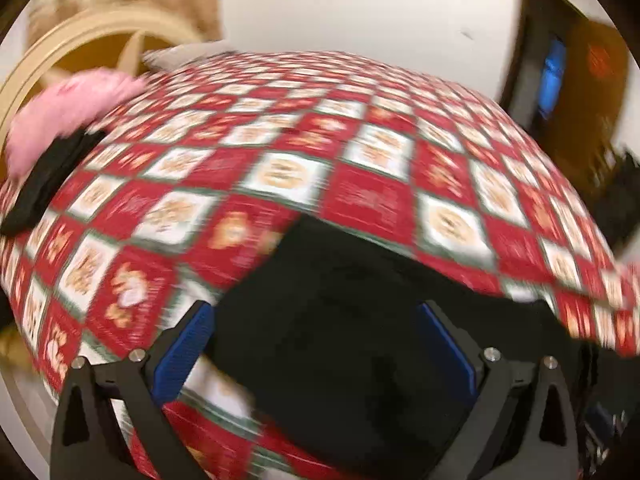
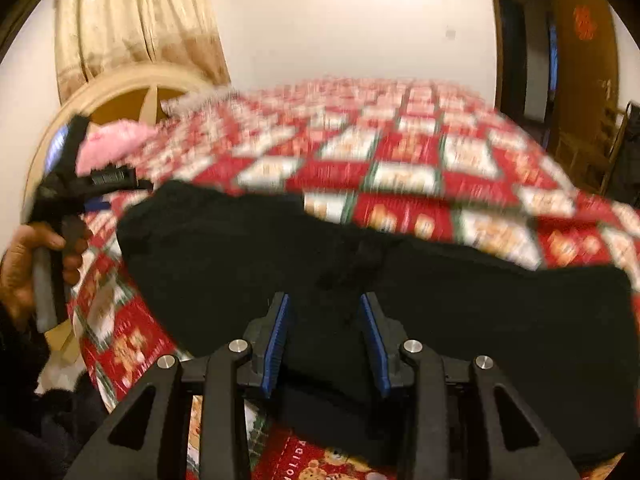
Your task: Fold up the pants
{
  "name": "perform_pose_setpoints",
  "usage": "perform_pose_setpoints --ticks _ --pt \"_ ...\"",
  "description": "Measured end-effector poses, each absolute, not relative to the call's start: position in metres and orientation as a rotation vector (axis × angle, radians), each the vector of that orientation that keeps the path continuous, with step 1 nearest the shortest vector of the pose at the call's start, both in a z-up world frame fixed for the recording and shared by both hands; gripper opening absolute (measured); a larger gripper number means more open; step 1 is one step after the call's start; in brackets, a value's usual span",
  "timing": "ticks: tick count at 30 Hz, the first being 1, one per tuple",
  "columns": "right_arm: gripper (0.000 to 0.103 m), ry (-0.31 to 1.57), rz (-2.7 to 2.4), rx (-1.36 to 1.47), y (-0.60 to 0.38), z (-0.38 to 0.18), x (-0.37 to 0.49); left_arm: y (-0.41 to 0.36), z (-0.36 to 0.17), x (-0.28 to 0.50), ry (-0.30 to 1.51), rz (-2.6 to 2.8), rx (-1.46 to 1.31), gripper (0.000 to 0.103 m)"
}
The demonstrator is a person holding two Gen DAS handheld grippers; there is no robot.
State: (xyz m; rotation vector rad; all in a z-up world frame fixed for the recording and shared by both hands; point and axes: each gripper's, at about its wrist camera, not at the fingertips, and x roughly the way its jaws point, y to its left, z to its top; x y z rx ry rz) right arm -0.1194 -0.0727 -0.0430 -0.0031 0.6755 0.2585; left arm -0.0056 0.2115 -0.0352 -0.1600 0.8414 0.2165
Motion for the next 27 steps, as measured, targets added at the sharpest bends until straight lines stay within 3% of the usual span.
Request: perform_pose_setpoints --ticks 2,9,13,16,22,27 --pt "0.052 0.644 0.239 -0.003 -0.074 -0.036 -0.123 0.233 -0.037 -0.006 0.83 0.262 -0.211 0.103" --pt "0.052 0.697 0.249 0.022 -0.074 -0.045 -0.117 0.254 -0.047 -0.008 0.768 0.216 -0.311 0.098" --pt "0.052 0.697 0.243 0.026 -0.075 -0.046 -0.119 0.242 -0.047 -0.003 0.716 0.196 -0.178 0.088" --pt "0.052 0.708 0.236 0.041 -0.078 -0.047 -0.117 0.239 -0.044 0.003 0.679 0.17 -0.112 0.088" --pt "0.052 0.737 0.22 0.084 -0.086 -0.051 -0.113 0.247 -0.075 0.02 0.841 0.073 -0.217 0.078" --pt "0.052 0.748 0.208 0.114 -0.092 -0.053 -0.111 0.241 -0.074 0.014 0.835 0.072 -0.184 0.074"
